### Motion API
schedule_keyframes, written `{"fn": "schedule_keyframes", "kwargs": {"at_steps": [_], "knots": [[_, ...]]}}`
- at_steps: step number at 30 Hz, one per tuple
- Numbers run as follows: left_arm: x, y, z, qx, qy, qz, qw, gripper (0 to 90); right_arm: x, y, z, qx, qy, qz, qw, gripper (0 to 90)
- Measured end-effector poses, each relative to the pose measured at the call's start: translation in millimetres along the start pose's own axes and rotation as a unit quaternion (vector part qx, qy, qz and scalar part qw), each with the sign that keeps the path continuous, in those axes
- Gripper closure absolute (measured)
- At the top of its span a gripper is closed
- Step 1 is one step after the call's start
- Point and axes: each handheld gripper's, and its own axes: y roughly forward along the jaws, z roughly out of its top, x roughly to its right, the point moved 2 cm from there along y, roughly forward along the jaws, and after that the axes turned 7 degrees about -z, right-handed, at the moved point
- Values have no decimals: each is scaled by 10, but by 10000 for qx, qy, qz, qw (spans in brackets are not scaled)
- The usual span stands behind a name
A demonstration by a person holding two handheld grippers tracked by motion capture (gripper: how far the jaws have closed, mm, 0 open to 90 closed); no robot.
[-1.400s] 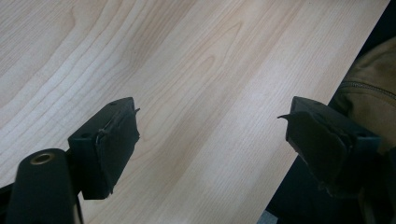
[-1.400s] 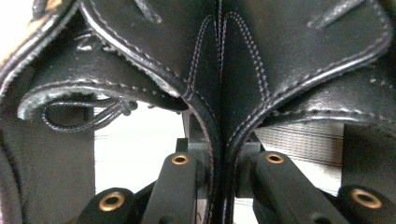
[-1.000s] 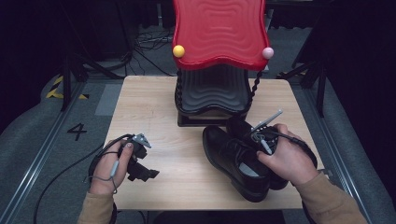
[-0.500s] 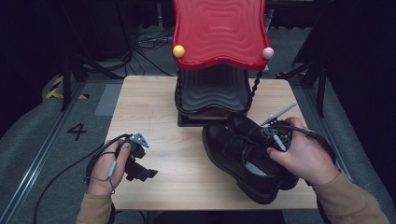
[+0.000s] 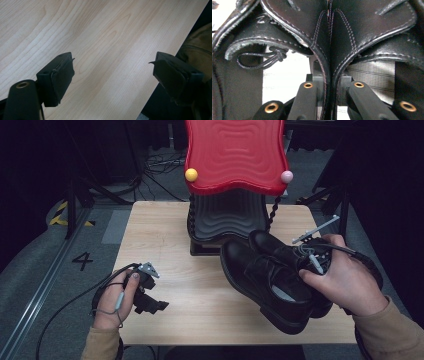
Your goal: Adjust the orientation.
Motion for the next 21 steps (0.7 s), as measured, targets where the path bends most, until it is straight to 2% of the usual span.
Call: {"fn": "schedule_keyframes", "kwargs": {"at_steps": [12, 21], "knots": [[-2, -20, -36, 35, -59, 25, 10000, 174, -8, -301, 63, 133, -97, 55, 9998, 821], [6, -57, -119, 67, -144, 62, 9999, 172, -47, -571, 132, 214, -259, 79, 9994, 821]]}}
